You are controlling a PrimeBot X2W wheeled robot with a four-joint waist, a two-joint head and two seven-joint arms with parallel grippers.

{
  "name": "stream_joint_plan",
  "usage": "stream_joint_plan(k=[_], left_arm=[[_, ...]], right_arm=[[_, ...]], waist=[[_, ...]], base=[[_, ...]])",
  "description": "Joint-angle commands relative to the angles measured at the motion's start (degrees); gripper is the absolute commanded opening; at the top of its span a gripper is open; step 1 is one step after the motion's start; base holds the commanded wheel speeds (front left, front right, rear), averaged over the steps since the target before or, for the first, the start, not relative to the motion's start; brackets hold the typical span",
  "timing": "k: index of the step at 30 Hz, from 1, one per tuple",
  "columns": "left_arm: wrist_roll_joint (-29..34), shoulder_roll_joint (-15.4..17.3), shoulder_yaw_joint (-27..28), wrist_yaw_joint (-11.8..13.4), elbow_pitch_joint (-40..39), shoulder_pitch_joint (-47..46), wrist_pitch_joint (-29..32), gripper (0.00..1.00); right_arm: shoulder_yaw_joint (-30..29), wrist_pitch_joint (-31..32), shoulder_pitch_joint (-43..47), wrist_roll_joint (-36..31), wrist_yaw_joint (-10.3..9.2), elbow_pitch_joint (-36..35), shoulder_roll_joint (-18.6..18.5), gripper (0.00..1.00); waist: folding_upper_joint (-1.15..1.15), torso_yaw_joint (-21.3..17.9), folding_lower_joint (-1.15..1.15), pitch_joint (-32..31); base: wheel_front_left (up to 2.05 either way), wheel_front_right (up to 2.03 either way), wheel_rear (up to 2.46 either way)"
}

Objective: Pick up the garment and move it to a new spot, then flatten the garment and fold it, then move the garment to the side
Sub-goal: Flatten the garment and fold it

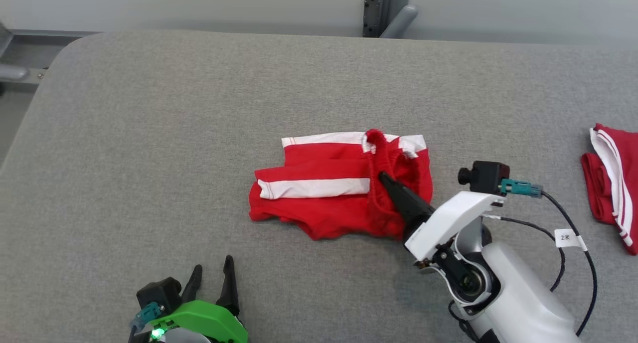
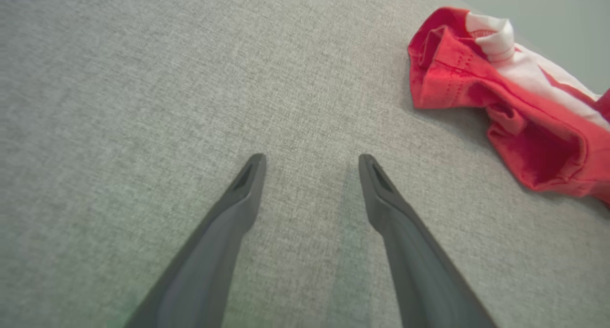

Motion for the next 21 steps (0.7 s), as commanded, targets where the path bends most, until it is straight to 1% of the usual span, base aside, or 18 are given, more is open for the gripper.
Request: stream_joint_plan(k=[1,3,6,7,11,15,16,18,19,20,21], left_arm=[[-0.5,0.1,-0.8,0.4,0.5,0.4,0.2,1.0],[-1.0,0.1,-1.8,0.5,0.4,0.1,0.2,1.0],[-1.7,0.2,-2.8,0.7,0.4,-0.2,0.2,1.0],[-2.0,0.2,-3.8,0.8,0.3,-0.2,0.2,1.0],[-2.8,0.2,-5.0,1.0,0.3,0.3,0.2,1.0],[-3.3,0.1,-5.9,1.1,0.2,0.8,0.1,1.0],[-3.3,0.1,-5.9,1.1,0.2,0.8,0.1,1.0],[-3.4,0.1,-6.1,1.2,0.2,0.9,0.1,1.0],[-3.4,0.1,-6.2,1.3,0.2,0.9,0.1,1.0],[-3.4,0.1,-6.3,1.4,0.1,1.0,0.1,1.0],[-3.5,0.1,-6.3,1.5,0.1,0.9,0.1,1.0]], right_arm=[[0.9,1.2,-0.4,0.7,0.0,-0.6,0.7,0.0],[1.7,1.6,-1.9,0.4,0.0,-0.2,1.6,0.0],[3.0,1.0,-4.0,-0.2,0.01,2.5,3.0,0.0],[3.3,0.0,-5.9,-0.3,0.01,5.2,3.4,0.0],[5.1,-2.4,-9.7,-1.0,0.01,10.7,3.7,0.0],[8.9,-5.4,-12.9,1.6,0.0,15.3,3.7,0.0],[8.9,-5.4,-12.9,1.6,0.0,15.3,3.7,0.0],[10.8,-7.4,-14.5,2.5,0.0,17.6,3.6,0.0],[11.8,-8.6,-15.4,2.9,0.01,18.8,3.7,0.36],[12.7,-9.7,-16.1,3.5,0.01,19.8,3.7,1.0],[13.6,-11.1,-16.8,4.0,0.01,20.6,3.7,1.0]], waist=[[0.35,2.4,0.0,0.1],[0.35,4.4,0.0,0.4],[0.35,7.5,0.0,0.6],[0.35,9.8,0.0,0.8],[0.35,13.9,0.0,1.2],[0.35,16.6,0.0,1.4],[0.35,16.6,0.0,1.4],[0.35,17.3,0.0,1.3],[0.35,17.5,0.0,1.2],[0.35,17.7,0.0,1.2],[0.35,17.7,0.0,1.2]], base=[[0.0,0.0,0.0],[0.0,0.0,0.0],[0.0,0.0,0.0],[0.0,0.0,0.0],[0.0,0.0,0.0],[0.0,0.0,0.0],[0.0,0.0,0.0],[0.0,0.0,0.0],[0.0,0.0,0.0],[0.0,0.0,0.0],[0.0,0.0,0.0]])
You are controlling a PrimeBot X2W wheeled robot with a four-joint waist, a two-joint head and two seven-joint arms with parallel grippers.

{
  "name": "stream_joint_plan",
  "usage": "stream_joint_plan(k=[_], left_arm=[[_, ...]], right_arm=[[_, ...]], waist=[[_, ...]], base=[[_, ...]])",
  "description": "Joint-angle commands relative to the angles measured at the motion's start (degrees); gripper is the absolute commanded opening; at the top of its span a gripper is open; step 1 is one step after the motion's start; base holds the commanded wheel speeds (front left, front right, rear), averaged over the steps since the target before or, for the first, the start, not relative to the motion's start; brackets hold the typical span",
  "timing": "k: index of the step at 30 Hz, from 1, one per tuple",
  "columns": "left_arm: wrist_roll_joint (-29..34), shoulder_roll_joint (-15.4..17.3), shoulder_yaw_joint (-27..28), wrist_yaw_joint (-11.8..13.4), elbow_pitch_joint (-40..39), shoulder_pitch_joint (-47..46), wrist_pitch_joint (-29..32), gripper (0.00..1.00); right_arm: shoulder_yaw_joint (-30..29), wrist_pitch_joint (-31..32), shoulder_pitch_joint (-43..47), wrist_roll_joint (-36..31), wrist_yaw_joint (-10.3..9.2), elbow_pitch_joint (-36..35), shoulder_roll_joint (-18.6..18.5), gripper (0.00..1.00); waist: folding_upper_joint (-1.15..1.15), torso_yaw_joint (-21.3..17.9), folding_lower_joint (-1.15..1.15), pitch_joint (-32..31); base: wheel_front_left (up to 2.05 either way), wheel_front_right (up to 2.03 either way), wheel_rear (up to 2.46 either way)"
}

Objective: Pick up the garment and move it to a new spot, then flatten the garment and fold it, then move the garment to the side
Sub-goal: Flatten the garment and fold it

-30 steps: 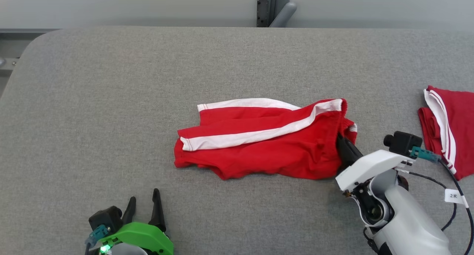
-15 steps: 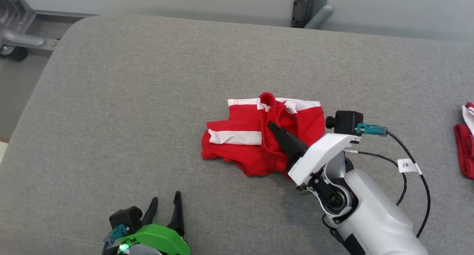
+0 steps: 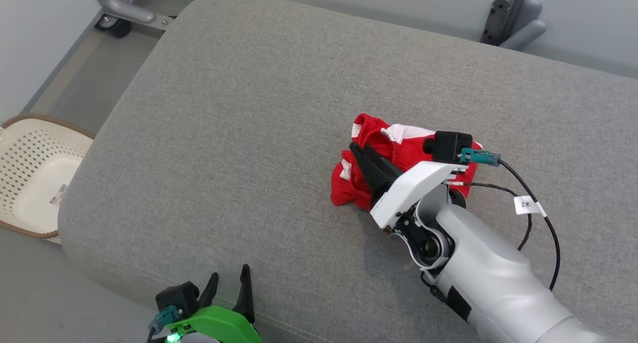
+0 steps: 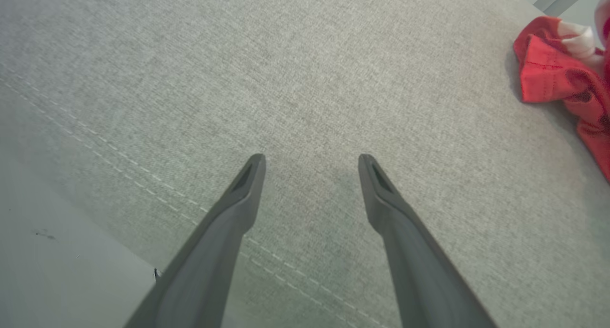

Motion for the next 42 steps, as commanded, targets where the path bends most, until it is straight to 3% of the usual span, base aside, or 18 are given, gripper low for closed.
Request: stream_joint_plan(k=[1,6,9,23,27,31,42], left_arm=[[-0.3,0.2,0.3,0.3,0.0,0.7,0.0,1.0],[1.2,0.2,2.8,0.7,-0.6,0.6,0.0,1.0],[2.9,0.2,5.0,1.0,-1.5,0.6,0.0,1.0],[9.3,0.2,13.0,0.2,-5.5,2.8,0.0,1.0],[10.5,0.2,15.3,0.2,-7.0,3.6,0.0,1.0],[11.7,0.2,17.7,-0.1,-7.8,4.2,0.0,1.0],[16.3,0.2,21.8,-0.5,-9.1,6.9,0.0,1.0]], right_arm=[[0.9,-1.1,-0.8,1.4,0.0,0.3,-0.2,1.0],[6.2,-6.0,-3.2,4.0,0.0,-0.6,-0.3,1.0],[6.3,-8.2,-3.9,2.3,0.0,-0.1,-0.3,1.0],[-16.6,-8.9,11.2,-15.5,0.0,0.1,-2.5,1.0],[-21.4,-8.8,15.8,-25.3,0.0,-3.9,-3.7,1.0],[-27.9,-8.9,19.9,-31.4,0.0,-8.5,-2.4,1.0],[-32.8,-8.9,26.9,-42.5,0.0,-14.9,-0.5,1.0]], waist=[[0.35,0.9,0.0,0.0],[0.35,-2.4,0.0,-0.8],[0.35,-5.3,0.0,-1.6],[0.35,-18.0,0.0,-5.2],[0.35,-20.3,0.0,-5.4],[0.35,-22.4,0.0,-5.5],[0.35,-25.8,0.0,-8.0]], base=[[0.0,0.0,0.0],[0.0,0.0,0.0],[0.0,0.0,0.0],[0.0,0.0,0.0],[0.0,0.0,0.0],[0.0,0.0,0.0],[0.0,0.0,0.0]])
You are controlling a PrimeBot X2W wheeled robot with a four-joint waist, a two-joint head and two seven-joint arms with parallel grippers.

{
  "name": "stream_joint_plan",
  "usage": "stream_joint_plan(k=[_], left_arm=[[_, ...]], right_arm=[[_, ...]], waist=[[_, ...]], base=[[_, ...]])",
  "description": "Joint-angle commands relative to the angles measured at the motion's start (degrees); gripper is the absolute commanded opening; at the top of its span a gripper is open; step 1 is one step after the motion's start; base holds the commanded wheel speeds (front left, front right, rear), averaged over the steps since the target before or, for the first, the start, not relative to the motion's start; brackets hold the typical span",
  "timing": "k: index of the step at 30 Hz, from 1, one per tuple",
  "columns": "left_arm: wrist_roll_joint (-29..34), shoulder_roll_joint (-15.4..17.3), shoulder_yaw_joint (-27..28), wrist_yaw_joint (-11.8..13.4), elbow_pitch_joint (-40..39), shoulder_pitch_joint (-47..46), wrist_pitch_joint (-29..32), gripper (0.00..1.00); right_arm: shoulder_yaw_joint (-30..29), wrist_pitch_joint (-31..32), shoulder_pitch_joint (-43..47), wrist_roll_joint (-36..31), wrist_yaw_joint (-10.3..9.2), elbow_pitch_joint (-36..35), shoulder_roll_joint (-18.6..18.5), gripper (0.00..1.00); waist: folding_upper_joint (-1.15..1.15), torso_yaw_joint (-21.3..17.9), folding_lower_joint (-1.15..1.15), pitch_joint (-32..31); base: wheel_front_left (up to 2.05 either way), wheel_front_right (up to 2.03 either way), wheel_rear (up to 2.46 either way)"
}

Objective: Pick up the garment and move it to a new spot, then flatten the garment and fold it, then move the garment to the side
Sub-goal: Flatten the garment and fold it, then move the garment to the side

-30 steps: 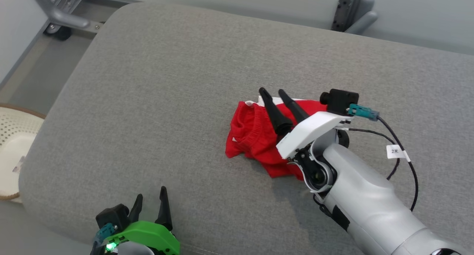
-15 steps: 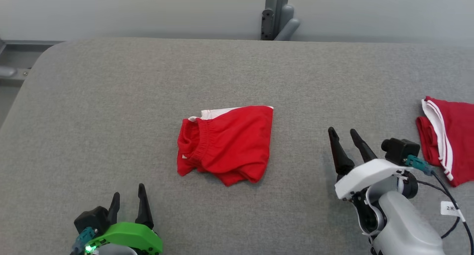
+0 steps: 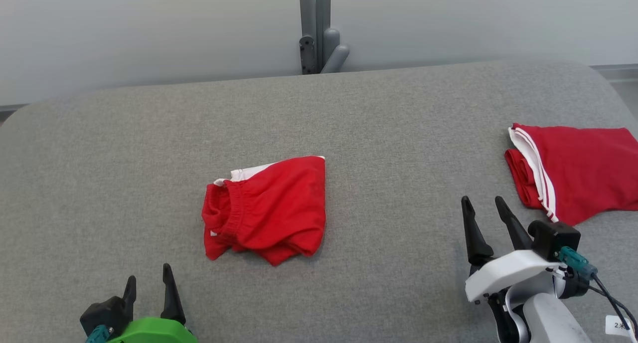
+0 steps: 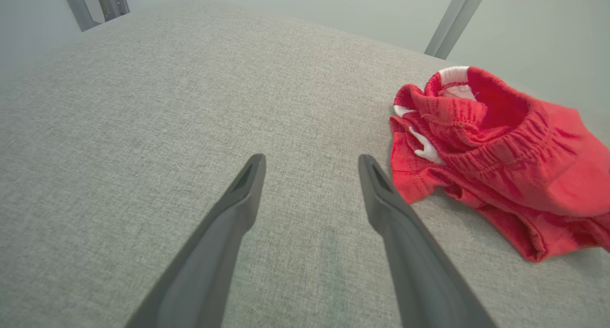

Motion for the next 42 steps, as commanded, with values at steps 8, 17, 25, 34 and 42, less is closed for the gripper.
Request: stream_joint_plan(k=[8,17,25,34,42], left_arm=[[3.0,0.3,1.1,-0.3,-1.6,2.6,0.0,1.0],[3.8,0.3,2.0,-0.6,-3.5,3.7,0.0,1.0],[3.7,0.3,1.5,-0.9,-4.0,3.3,0.0,1.0],[4.1,0.3,-2.5,-1.5,-6.2,-1.6,0.0,1.0],[2.6,0.2,-8.0,-0.7,-5.6,-3.1,0.0,1.0]], right_arm=[[-0.3,-0.1,4.1,-3.8,0.0,-2.5,0.2,1.0],[-0.4,-0.1,5.7,-3.8,0.0,-3.7,0.2,1.0],[-0.4,-0.1,5.9,-5.6,0.0,-4.2,0.2,1.0],[1.6,-0.2,1.6,-5.6,0.0,-4.9,0.2,1.0],[10.5,-0.2,-5.8,3.8,-0.01,1.8,0.1,1.0]], waist=[[0.35,-1.8,0.0,-2.2],[0.35,-2.0,0.0,-2.2],[0.35,-1.6,0.0,-1.5],[0.35,4.7,0.0,6.3],[0.35,13.8,0.0,10.1]], base=[[0.0,0.0,0.0],[0.0,0.0,0.0],[0.0,0.0,0.0],[0.0,0.0,0.0],[0.0,0.0,0.0]])
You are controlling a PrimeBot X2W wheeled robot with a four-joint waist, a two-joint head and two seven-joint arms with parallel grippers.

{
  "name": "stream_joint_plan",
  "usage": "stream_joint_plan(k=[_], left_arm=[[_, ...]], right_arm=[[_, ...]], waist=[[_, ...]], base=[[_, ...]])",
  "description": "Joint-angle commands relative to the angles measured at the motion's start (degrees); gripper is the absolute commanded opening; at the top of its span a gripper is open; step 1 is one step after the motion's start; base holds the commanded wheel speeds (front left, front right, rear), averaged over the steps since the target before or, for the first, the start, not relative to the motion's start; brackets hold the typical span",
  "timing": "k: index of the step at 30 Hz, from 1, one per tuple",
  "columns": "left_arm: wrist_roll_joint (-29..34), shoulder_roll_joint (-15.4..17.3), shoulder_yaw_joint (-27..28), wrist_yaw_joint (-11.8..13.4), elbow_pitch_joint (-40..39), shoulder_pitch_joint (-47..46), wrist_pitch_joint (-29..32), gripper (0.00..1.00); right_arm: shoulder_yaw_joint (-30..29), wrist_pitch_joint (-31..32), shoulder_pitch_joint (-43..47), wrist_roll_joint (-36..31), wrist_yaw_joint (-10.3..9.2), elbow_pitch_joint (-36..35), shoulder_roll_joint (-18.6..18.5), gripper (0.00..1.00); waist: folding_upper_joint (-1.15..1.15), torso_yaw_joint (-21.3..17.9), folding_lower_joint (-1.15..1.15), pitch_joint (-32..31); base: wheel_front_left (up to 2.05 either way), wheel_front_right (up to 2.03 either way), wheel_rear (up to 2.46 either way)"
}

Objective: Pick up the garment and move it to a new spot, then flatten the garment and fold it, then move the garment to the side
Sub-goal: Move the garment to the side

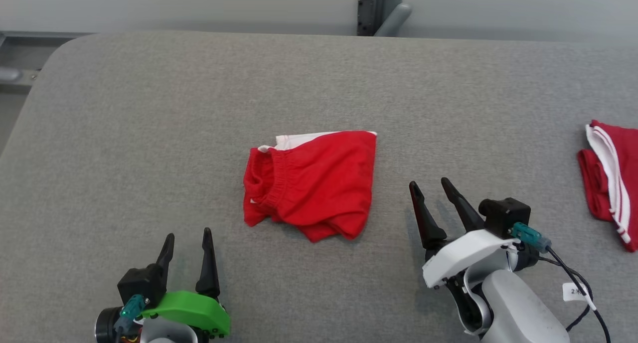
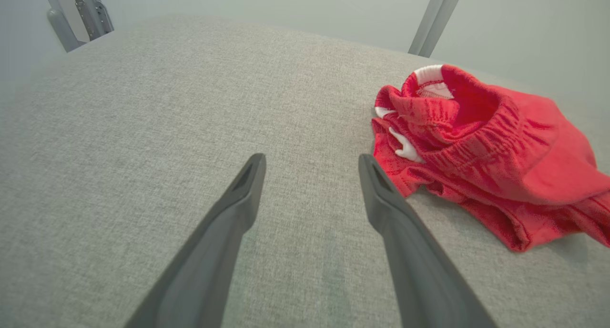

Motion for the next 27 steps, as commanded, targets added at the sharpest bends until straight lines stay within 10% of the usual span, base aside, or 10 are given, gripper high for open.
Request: stream_joint_plan(k=[1,14,15,17,18,27], left_arm=[[-0.3,0.2,-0.3,0.3,-0.1,-0.3,0.0,1.0],[-0.6,0.2,-2.4,0.2,-0.1,-1.0,0.0,1.0],[-0.5,0.2,-2.4,0.2,-0.2,-1.0,0.0,1.0],[-0.4,0.2,-2.2,0.3,-0.1,-0.8,0.0,1.0],[-0.3,0.2,-2.1,0.3,-0.1,-0.5,0.0,1.0],[0.6,0.2,-1.3,-0.5,-0.3,0.8,0.0,1.0]], right_arm=[[0.8,-0.2,-1.3,1.5,-0.02,1.0,-0.4,1.0],[10.9,0.2,-9.6,22.4,0.17,16.4,0.0,1.0],[11.7,0.2,-9.7,23.1,0.22,17.2,0.2,0.94],[13.3,0.2,-9.9,24.2,0.22,18.2,0.4,0.11],[13.7,0.2,-9.8,24.3,0.21,19.0,0.4,0.0],[7.7,0.0,-9.6,14.6,-0.06,17.3,-1.9,0.0]], waist=[[0.35,6.6,0.0,4.0],[0.35,12.2,0.0,5.1],[0.35,12.2,0.0,5.1],[0.35,11.9,0.0,4.8],[0.35,11.6,0.0,4.6],[0.35,4.6,0.0,1.0]], base=[[0.0,0.0,0.0],[0.0,0.0,0.0],[0.0,0.0,0.0],[0.0,0.0,0.0],[0.0,0.0,0.0],[0.0,0.0,0.0]])
